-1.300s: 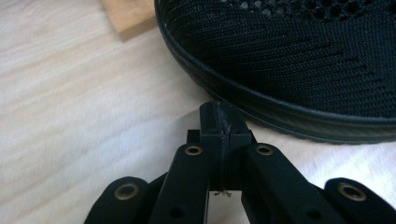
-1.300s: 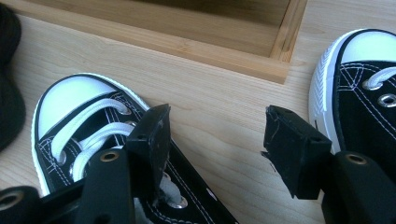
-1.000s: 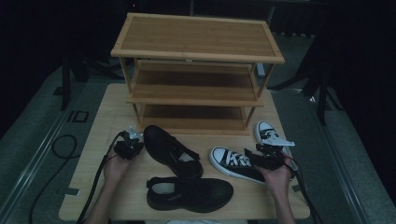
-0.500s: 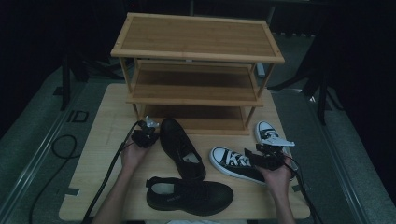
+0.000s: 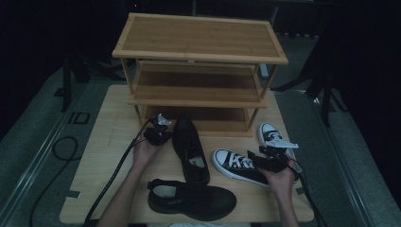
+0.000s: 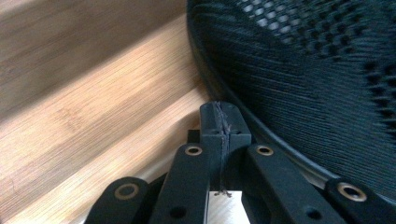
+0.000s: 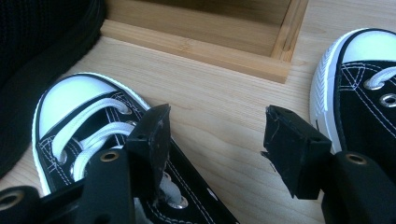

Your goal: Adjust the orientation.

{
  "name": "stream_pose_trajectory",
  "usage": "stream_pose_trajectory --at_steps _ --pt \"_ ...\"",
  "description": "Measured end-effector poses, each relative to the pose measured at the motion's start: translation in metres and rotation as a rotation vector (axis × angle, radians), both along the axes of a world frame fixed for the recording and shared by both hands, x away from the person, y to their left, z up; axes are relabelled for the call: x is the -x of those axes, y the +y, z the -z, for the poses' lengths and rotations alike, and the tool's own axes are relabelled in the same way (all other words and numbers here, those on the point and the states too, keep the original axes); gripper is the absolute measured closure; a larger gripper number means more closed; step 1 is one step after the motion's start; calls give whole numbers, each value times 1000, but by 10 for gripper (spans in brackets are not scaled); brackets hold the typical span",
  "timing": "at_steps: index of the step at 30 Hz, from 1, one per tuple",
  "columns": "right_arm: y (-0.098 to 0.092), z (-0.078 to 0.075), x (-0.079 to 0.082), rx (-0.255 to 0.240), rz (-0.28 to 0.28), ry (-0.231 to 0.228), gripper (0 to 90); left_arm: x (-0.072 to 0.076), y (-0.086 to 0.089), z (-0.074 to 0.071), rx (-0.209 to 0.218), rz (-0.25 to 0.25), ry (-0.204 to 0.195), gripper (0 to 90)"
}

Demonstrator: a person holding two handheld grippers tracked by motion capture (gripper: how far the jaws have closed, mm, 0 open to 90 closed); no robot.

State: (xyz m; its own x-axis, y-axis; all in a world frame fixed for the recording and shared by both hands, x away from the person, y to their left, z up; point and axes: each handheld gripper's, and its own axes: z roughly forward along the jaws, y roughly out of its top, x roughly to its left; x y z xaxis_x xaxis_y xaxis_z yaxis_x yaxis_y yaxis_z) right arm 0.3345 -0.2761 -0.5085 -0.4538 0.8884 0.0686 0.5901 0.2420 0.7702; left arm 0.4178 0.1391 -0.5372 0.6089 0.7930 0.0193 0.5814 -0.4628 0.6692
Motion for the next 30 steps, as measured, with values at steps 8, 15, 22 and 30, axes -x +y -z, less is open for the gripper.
stream_pose_trajectory --at_steps 8,15,22,30 --pt "0 0 0 0 -1 0 409 15 2 -21 -5 49 2 799" --pt "0 0 0 1 -2 1 409 32 0 -40 5 106 9 756" --pt "0 0 0 2 -2 2 410 53 -4 -70 27 145 -27 746" --pt "0 0 0 2 -2 2 409 68 -7 -87 44 168 -2 701"
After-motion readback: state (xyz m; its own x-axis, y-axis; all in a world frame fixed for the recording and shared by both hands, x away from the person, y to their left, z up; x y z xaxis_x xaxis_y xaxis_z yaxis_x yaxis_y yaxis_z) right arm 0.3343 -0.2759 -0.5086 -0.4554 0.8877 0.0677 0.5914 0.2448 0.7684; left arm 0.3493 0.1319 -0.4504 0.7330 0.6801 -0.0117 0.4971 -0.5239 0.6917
